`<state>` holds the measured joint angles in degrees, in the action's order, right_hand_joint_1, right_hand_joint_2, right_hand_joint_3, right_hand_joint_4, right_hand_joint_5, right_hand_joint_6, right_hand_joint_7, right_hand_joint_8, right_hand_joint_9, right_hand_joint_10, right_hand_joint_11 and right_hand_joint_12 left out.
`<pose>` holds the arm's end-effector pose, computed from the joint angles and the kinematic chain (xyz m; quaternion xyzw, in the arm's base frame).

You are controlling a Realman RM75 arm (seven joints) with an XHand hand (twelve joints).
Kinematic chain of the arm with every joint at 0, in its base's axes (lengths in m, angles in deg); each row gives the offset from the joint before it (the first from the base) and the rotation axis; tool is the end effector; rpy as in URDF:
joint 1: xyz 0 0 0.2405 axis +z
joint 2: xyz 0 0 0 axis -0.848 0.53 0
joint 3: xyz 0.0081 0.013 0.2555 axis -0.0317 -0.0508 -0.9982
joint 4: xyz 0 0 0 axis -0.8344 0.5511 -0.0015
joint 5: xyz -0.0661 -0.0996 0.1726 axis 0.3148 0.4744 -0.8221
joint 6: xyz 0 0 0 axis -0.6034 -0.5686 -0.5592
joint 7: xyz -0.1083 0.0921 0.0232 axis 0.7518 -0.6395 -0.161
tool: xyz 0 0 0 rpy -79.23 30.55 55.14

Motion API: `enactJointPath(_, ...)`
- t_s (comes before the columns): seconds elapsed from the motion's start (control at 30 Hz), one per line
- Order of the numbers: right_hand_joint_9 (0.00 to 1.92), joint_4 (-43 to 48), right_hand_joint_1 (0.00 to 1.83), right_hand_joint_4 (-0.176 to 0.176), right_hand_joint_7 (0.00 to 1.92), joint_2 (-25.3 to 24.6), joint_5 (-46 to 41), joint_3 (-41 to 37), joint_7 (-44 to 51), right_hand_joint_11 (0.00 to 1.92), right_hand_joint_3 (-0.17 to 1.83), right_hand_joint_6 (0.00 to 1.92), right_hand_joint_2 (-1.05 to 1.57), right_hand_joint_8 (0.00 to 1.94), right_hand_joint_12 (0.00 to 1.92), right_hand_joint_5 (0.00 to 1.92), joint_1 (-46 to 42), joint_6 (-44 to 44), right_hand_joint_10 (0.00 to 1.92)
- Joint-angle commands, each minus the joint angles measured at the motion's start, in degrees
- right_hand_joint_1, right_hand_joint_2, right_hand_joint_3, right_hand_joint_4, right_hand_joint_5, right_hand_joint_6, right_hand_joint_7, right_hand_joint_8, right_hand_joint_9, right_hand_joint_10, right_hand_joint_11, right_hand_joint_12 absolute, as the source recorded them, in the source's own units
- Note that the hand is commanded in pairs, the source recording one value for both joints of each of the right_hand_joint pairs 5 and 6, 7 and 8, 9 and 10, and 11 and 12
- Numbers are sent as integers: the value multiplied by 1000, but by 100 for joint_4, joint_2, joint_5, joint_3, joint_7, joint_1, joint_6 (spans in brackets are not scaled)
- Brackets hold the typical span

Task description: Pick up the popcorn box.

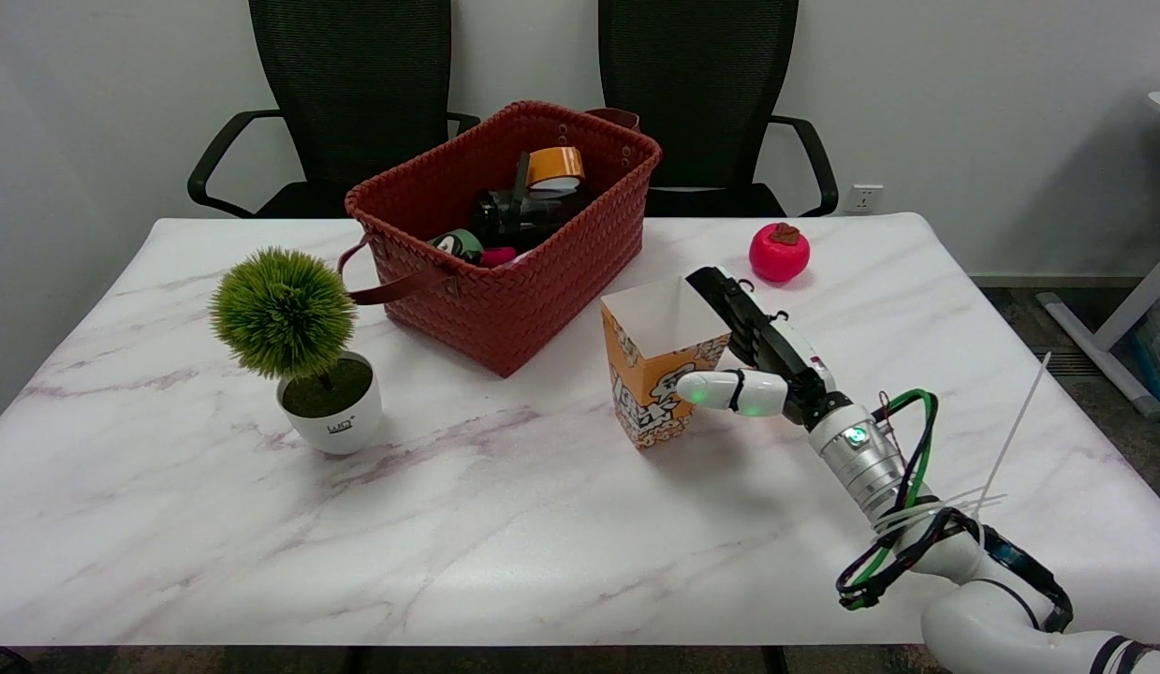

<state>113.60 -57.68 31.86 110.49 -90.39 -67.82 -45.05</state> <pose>-0.3070 -0.2785 0.3543 0.5883 -0.4137 0.4591 0.5215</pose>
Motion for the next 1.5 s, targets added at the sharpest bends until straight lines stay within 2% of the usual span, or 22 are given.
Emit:
enactJointPath(0.03,68,-157,926,0,0,-181,57,58,-6,201,-175,0,410,0,201,0,180,-159,68)
enactJointPath(1.5,111,-300,921,0,11,-333,192,586,-263,227,-175,0,375,11,227,0,763,-374,111)
